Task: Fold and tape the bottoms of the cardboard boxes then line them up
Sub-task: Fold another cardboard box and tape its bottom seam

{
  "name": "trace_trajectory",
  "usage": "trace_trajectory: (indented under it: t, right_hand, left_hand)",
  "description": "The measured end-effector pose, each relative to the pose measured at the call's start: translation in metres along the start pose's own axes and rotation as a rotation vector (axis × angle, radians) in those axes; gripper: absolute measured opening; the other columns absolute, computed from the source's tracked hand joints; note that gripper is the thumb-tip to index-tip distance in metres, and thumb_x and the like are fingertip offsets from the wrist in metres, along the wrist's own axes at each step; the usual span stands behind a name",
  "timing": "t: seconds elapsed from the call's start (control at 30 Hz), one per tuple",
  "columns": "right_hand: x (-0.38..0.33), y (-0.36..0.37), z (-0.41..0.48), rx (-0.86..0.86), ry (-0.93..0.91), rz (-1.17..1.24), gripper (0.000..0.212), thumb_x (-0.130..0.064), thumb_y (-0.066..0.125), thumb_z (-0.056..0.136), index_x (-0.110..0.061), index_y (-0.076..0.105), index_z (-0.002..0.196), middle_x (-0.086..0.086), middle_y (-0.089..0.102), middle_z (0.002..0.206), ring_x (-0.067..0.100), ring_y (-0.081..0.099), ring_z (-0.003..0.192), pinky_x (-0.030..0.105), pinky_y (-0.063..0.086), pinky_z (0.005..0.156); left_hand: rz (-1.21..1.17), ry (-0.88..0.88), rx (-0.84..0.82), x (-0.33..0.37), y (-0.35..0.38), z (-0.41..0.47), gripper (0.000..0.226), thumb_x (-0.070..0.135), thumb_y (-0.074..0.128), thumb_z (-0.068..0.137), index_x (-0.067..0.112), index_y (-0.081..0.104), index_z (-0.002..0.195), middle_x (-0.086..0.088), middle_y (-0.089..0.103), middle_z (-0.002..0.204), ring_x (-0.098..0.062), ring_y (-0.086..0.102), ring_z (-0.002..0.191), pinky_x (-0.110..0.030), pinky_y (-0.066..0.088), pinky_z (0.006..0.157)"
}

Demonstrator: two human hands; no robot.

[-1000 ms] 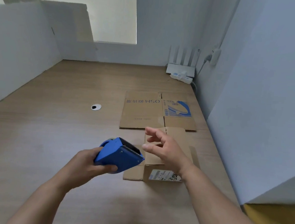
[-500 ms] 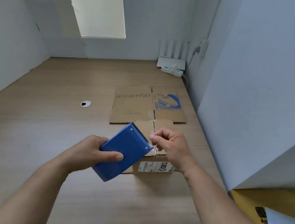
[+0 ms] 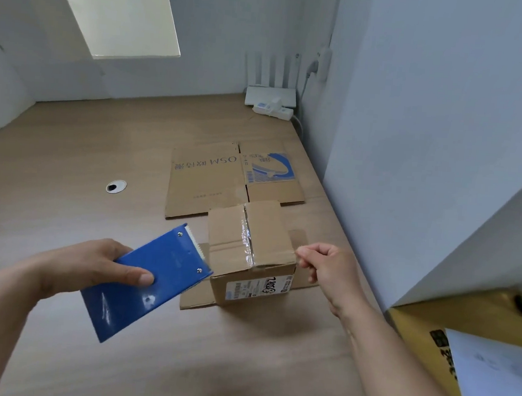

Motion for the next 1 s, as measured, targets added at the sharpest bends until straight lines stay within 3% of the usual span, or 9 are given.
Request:
trace_trajectory:
  t: [0.17, 0.3, 0.4, 0.6, 0.8, 0.87, 0.93, 1.0]
  right_hand:
    - [0.006, -0.005, 0.002, 0.052, 0.001, -0.086, 0.016, -0.009, 0.066, 0.086, -0.008, 0.068, 0.069, 0.000, 0.059, 0.058, 0.004, 0.044, 0.041, 0.019, 0.040, 0.043]
    - [0.011, -0.008, 0.004, 0.089, 0.032, -0.132, 0.017, -0.010, 0.064, 0.086, -0.001, 0.069, 0.073, 0.000, 0.059, 0.059, 0.013, 0.044, 0.048, 0.025, 0.041, 0.049]
    - [0.011, -0.004, 0.009, 0.084, 0.024, -0.154, 0.017, -0.010, 0.065, 0.085, -0.006, 0.069, 0.069, -0.003, 0.059, 0.057, 0.014, 0.046, 0.051, 0.028, 0.042, 0.053]
    - [0.019, 0.003, 0.015, 0.023, 0.054, -0.179, 0.020, -0.010, 0.065, 0.085, -0.012, 0.068, 0.065, -0.005, 0.059, 0.055, 0.003, 0.048, 0.043, 0.021, 0.043, 0.047]
    - [0.027, 0.005, 0.020, -0.019, 0.179, -0.061, 0.017, -0.012, 0.062, 0.089, -0.006, 0.066, 0.073, 0.008, 0.060, 0.065, 0.011, 0.046, 0.044, 0.030, 0.048, 0.051]
    - [0.024, 0.003, 0.026, 0.020, 0.155, -0.316, 0.018, -0.026, 0.062, 0.089, -0.009, 0.067, 0.087, 0.008, 0.067, 0.082, 0.018, 0.058, 0.062, 0.034, 0.052, 0.062]
    - [0.019, -0.005, 0.030, 0.126, 0.177, -0.751, 0.042, -0.039, 0.062, 0.087, -0.011, 0.053, 0.118, 0.007, 0.062, 0.109, 0.028, 0.062, 0.097, 0.034, 0.048, 0.073]
    - [0.010, -0.010, 0.030, 0.229, 0.119, -0.815, 0.050, -0.037, 0.060, 0.089, -0.013, 0.043, 0.130, 0.008, 0.055, 0.124, 0.029, 0.056, 0.110, 0.034, 0.044, 0.080]
  left_hand:
    - [0.014, -0.031, -0.032, -0.007, -0.002, 0.007, 0.101, 0.074, 0.082, 0.023, 0.006, 0.071, 0.097, -0.011, 0.074, 0.088, -0.029, 0.072, 0.079, -0.034, 0.053, 0.072]
    - [0.032, -0.068, -0.037, -0.013, -0.010, 0.014, 0.101, 0.072, 0.083, 0.021, 0.005, 0.071, 0.096, -0.013, 0.074, 0.088, -0.031, 0.071, 0.079, -0.043, 0.053, 0.082]
    - [0.071, -0.100, -0.022, -0.019, -0.013, 0.021, 0.101, 0.074, 0.082, 0.022, 0.006, 0.070, 0.096, -0.010, 0.074, 0.086, -0.028, 0.072, 0.079, -0.046, 0.053, 0.085]
    - [0.111, -0.165, -0.028, -0.028, -0.002, 0.038, 0.092, 0.076, 0.076, 0.027, 0.014, 0.070, 0.094, -0.002, 0.075, 0.083, -0.020, 0.072, 0.079, -0.039, 0.052, 0.086]
    - [0.096, -0.170, -0.014, -0.025, 0.018, 0.057, 0.082, 0.071, 0.070, 0.033, 0.017, 0.068, 0.095, 0.001, 0.074, 0.084, -0.020, 0.071, 0.082, -0.038, 0.051, 0.088]
    - [0.090, -0.159, 0.012, -0.023, 0.022, 0.060, 0.082, 0.071, 0.068, 0.032, 0.017, 0.067, 0.093, 0.001, 0.074, 0.083, -0.020, 0.070, 0.082, -0.034, 0.050, 0.081]
    - [0.087, -0.148, 0.023, -0.020, 0.028, 0.061, 0.081, 0.073, 0.066, 0.034, 0.018, 0.067, 0.093, 0.002, 0.073, 0.085, -0.018, 0.070, 0.082, -0.030, 0.047, 0.076]
    - [0.078, -0.128, 0.029, -0.015, 0.038, 0.063, 0.076, 0.073, 0.065, 0.040, 0.019, 0.066, 0.094, 0.002, 0.072, 0.087, -0.017, 0.069, 0.082, -0.026, 0.046, 0.070]
Point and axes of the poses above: each hand's wrist, its own z-axis towards the middle knuckle, its own y-axis out of the palm, x = y × z, the point moved 2 cm from there along z, towards the middle knuckle
